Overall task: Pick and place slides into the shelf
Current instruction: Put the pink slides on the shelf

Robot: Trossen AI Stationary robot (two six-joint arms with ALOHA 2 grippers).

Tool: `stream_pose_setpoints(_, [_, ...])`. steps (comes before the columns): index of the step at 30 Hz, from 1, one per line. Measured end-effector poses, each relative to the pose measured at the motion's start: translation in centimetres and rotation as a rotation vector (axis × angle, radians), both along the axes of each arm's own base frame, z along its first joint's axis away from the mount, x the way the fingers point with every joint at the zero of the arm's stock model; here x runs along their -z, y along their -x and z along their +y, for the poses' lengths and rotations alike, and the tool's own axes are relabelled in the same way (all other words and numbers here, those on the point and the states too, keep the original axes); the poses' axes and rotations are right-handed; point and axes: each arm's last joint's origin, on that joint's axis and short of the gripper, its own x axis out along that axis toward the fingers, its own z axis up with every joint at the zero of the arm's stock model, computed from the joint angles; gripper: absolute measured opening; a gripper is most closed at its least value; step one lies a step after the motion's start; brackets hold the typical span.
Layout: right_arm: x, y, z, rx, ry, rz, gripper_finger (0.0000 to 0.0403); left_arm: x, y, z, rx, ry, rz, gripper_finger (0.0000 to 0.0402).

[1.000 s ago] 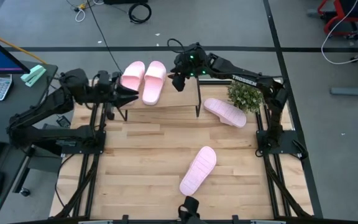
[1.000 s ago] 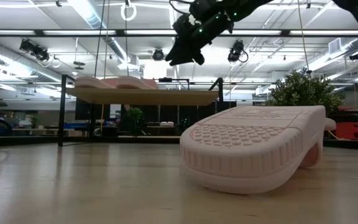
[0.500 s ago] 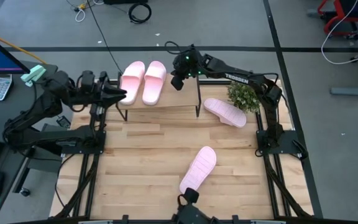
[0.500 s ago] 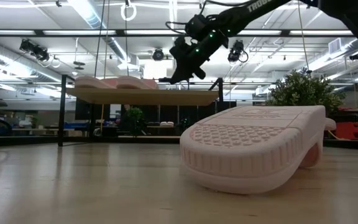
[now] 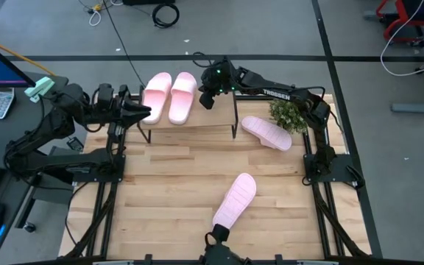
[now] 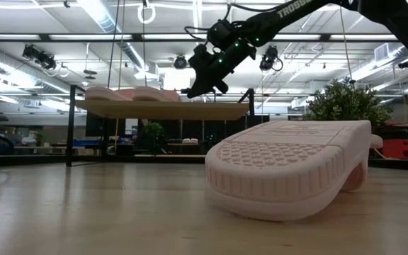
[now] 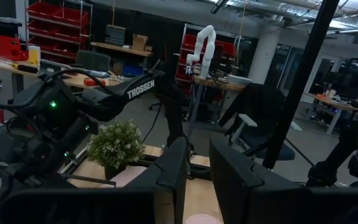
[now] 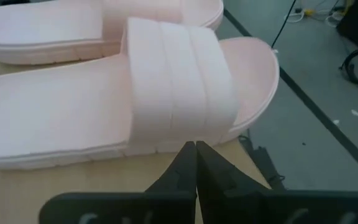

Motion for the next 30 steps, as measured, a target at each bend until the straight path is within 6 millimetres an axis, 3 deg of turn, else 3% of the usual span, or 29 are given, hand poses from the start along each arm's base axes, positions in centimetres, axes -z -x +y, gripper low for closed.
stream_pose_setpoints(6, [-0.2, -0.4, 0.4, -0.012, 0.018, -0.025, 0.0002, 0.0, 0.0, 0.0, 0.0, 0.0, 0.001, 0.0071])
stream_pose_setpoints(30, [2.7, -2.3, 1.3, -0.049, 0.008, -0.025, 0.0, 0.0, 0.0, 0.0, 0.003, 0.024, 0.0, 0.0062])
